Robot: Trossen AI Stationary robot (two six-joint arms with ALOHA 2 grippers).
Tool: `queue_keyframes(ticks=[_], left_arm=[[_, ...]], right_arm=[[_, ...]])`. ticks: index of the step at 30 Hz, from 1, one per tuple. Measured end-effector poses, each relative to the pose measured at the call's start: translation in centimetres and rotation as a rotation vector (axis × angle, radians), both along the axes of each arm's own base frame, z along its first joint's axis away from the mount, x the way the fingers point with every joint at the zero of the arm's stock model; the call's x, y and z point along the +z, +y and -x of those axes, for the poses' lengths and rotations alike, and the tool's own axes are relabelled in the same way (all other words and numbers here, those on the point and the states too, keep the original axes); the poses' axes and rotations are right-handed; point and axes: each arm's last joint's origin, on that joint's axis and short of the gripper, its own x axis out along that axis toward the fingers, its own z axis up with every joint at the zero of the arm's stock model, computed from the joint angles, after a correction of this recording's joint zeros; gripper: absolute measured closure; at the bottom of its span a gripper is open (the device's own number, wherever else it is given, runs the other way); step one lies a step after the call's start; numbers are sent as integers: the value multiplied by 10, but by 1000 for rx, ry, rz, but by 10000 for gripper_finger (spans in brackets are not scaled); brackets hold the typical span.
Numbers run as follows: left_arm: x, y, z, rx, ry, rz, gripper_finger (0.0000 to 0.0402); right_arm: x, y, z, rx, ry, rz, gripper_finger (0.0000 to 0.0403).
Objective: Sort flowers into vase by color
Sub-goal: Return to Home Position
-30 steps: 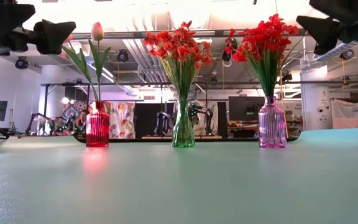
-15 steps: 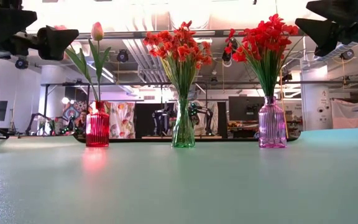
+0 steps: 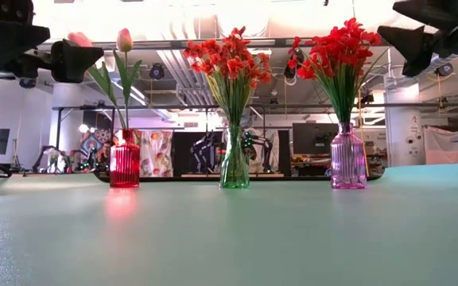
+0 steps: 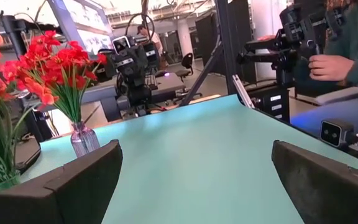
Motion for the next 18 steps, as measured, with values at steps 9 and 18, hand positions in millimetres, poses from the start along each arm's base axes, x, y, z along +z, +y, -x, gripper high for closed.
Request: queue_keyframes(ticks=[9,18], left_arm=[[-4,-1,-3,0,44,-8,6],[-7,-1,-6,0,81,-14,6]], right_arm=[[-22,1,-4,-7,229,86,165],[-29,1,-5,90,299,160,165]])
